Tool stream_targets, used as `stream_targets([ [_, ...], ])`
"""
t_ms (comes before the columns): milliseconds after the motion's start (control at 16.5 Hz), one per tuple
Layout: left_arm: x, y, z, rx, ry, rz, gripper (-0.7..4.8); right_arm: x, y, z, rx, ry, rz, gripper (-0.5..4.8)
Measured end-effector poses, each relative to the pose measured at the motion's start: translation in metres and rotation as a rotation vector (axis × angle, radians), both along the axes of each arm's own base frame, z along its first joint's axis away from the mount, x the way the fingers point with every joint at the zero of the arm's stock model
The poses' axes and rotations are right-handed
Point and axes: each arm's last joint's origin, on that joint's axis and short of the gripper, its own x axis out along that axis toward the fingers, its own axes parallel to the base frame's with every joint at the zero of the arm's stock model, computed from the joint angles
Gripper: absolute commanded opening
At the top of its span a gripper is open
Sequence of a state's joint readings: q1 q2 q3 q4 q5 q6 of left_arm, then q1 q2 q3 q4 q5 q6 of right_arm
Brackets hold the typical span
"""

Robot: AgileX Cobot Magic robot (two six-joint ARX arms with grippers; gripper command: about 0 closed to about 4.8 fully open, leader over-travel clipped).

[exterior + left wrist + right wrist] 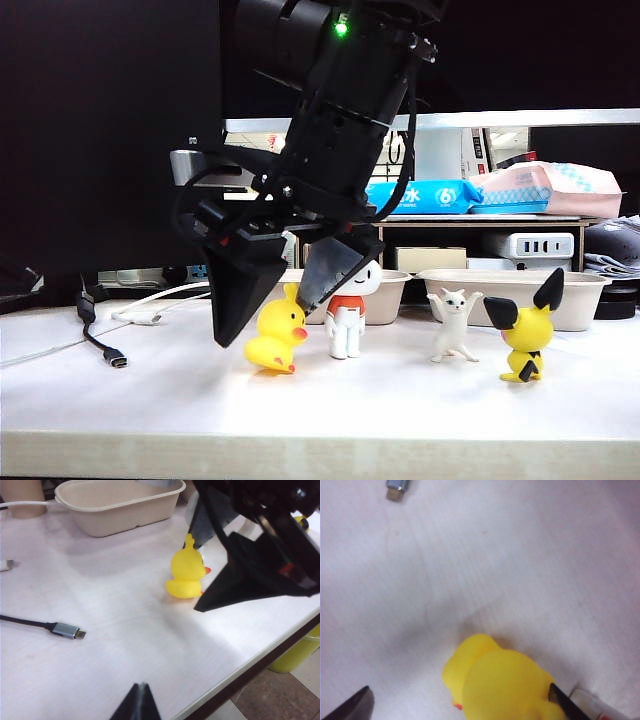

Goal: Put the dolls with similar colors into the same paper box, while dolls with different colors go into separate paper boxes.

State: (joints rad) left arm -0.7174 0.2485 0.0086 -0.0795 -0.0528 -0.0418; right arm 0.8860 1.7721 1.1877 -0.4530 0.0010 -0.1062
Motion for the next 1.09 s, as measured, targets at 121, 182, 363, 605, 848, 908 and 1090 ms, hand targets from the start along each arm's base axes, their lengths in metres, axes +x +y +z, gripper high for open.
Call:
stream_targets([
  [121, 0.0, 0.0, 0.0, 0.0, 0.0, 0.0, -0.05, -0.0002, 0.0002, 0.0, 0.0, 0.0, 0.001, 4.38],
  [182, 0.0, 0.0, 0.0, 0.0, 0.0, 0.0, -0.05, -0.0002, 0.0002, 0.0, 0.0, -0.001, 0.0, 4.06],
  [363, 0.0, 0.0, 0.0, 0.0, 0.0, 0.0, -0.05, 0.0011, 0.0002, -0.0011, -0.017, -0.025, -0.018, 3.98],
  [605, 0.0, 0.0, 0.0, 0.0, 0.0, 0.0, -0.05, 0.0028, 0.0016, -0.0021, -0.015, -0.043, -0.026, 3.09],
  [848, 0.0, 0.0, 0.0, 0.0, 0.0, 0.0, -0.05, 0.0034, 0.0015, -0.0018, -0.021, -0.058, -0.035, 2.31],
  [908, 0.0, 0.0, 0.0, 0.0, 0.0, 0.0, -0.05, 0.0035, 0.0013, -0.0019, -0.022, -0.058, -0.036, 1.95],
  [1090, 0.0, 0.0, 0.0, 0.0, 0.0, 0.0, -0.05, 0.0035, 0.0013, -0.0019, -0.023, -0.059, -0.037, 1.66],
])
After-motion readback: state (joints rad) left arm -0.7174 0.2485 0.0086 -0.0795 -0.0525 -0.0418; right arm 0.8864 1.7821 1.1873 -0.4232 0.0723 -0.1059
